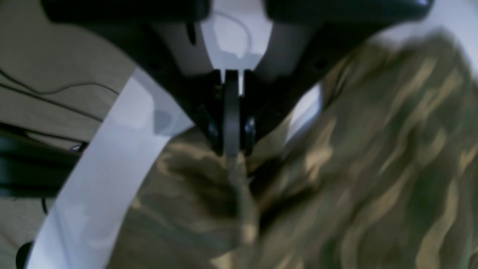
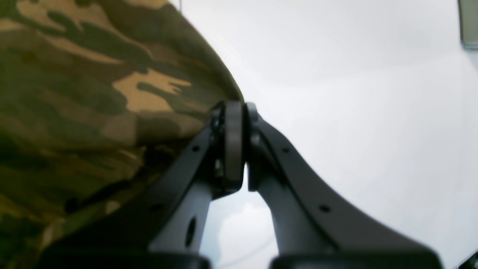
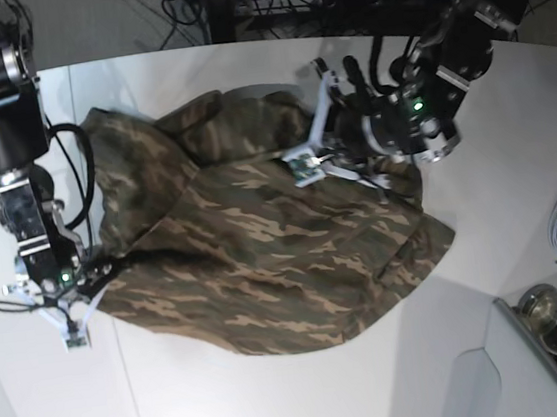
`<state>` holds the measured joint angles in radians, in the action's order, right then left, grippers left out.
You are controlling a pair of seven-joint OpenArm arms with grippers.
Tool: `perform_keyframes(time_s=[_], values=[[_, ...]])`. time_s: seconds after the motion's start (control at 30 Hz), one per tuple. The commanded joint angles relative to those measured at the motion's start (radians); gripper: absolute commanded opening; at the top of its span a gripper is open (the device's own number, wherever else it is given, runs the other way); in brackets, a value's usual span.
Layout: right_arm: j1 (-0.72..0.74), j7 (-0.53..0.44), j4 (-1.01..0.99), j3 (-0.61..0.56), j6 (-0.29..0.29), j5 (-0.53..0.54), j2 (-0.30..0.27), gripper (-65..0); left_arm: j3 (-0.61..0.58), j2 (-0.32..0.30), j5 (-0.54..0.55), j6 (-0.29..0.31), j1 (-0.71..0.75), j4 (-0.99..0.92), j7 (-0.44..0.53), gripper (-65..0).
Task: Layout the t-shirt on the table in an organized manner, then fold the t-shirt properly
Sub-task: 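Lift and shake the shirt with both grippers, laying it flat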
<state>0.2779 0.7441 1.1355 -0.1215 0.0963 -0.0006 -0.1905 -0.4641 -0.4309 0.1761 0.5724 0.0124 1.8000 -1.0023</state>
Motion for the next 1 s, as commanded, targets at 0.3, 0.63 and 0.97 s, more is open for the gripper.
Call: perform_keyframes(time_s=[0.3, 0.63, 0.97], values=[[-0.322, 0.067, 0.401, 0.004, 0.003, 0.0, 0.084, -64.8, 0.296, -0.004, -0.502, -0.047, 0.128, 0.065, 0.03, -65.0], [0.001, 0.065, 0.283, 0.004, 0.001, 0.001, 0.046, -64.8, 0.287, 0.223, -0.734, -0.053, -0.443, -0.328, 0.069, -65.0], [0.444, 0.145, 0.377, 0.208, -0.089, 0.0, -0.119, -64.8, 0.331, 0.453, -0.745, -0.17, -0.923, -0.428, 0.161, -65.0]])
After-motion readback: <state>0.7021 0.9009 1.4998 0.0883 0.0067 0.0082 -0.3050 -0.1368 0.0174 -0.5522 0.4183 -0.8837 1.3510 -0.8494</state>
